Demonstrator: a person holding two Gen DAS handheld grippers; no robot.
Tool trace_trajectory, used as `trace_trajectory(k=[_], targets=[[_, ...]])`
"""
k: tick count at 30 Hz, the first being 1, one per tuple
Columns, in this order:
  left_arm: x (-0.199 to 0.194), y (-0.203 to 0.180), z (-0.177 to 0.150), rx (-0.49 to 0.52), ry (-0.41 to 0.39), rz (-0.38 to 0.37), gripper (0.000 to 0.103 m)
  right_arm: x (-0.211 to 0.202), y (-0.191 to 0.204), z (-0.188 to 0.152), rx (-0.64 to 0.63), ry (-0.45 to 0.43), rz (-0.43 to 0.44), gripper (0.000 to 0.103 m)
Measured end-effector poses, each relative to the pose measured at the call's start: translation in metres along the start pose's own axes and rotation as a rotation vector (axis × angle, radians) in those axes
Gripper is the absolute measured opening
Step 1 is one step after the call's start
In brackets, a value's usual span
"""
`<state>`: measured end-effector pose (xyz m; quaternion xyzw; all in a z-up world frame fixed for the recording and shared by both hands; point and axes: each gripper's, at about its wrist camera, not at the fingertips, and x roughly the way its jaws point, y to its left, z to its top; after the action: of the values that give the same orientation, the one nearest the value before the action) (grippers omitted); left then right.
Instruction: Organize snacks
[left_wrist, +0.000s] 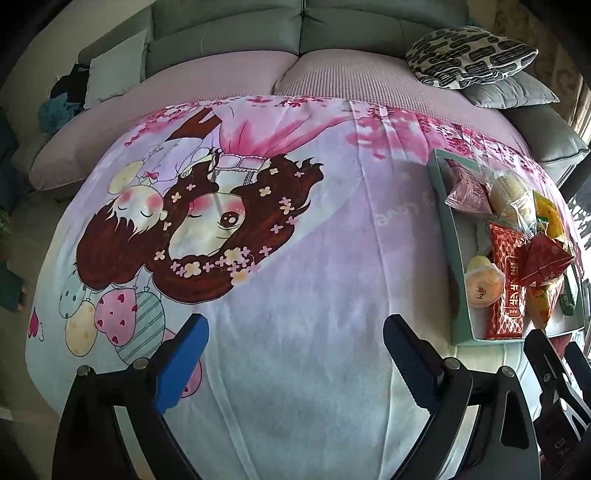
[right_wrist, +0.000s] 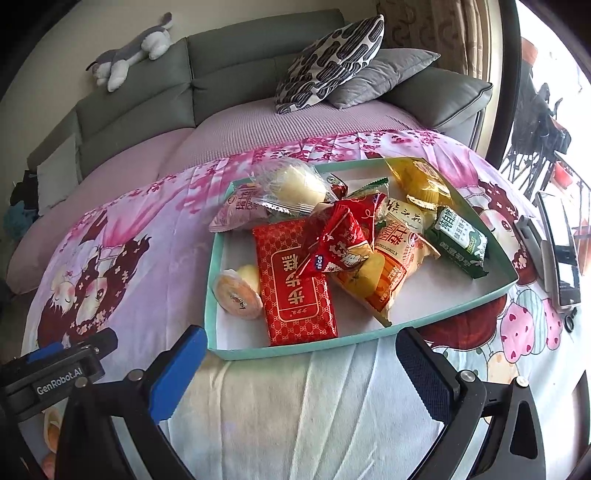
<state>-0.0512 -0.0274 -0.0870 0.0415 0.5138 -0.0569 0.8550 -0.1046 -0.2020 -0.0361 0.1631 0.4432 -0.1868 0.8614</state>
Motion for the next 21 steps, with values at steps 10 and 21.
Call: trace_trajectory(k=[10, 21], targets=[[-0.0016, -0.0012, -0.0002, 0.010, -0.007, -0.004, 0.096, -0.0002, -0.0003, 0.0002, -0.001, -0.001, 0.000, 0.103], [-0.0014, -0.0014, -0.0004, 0.013, -0.007, 0.000, 0.096, 0.0002, -0.0006, 0.0001, -0.001, 0.001, 0.000, 0.103]])
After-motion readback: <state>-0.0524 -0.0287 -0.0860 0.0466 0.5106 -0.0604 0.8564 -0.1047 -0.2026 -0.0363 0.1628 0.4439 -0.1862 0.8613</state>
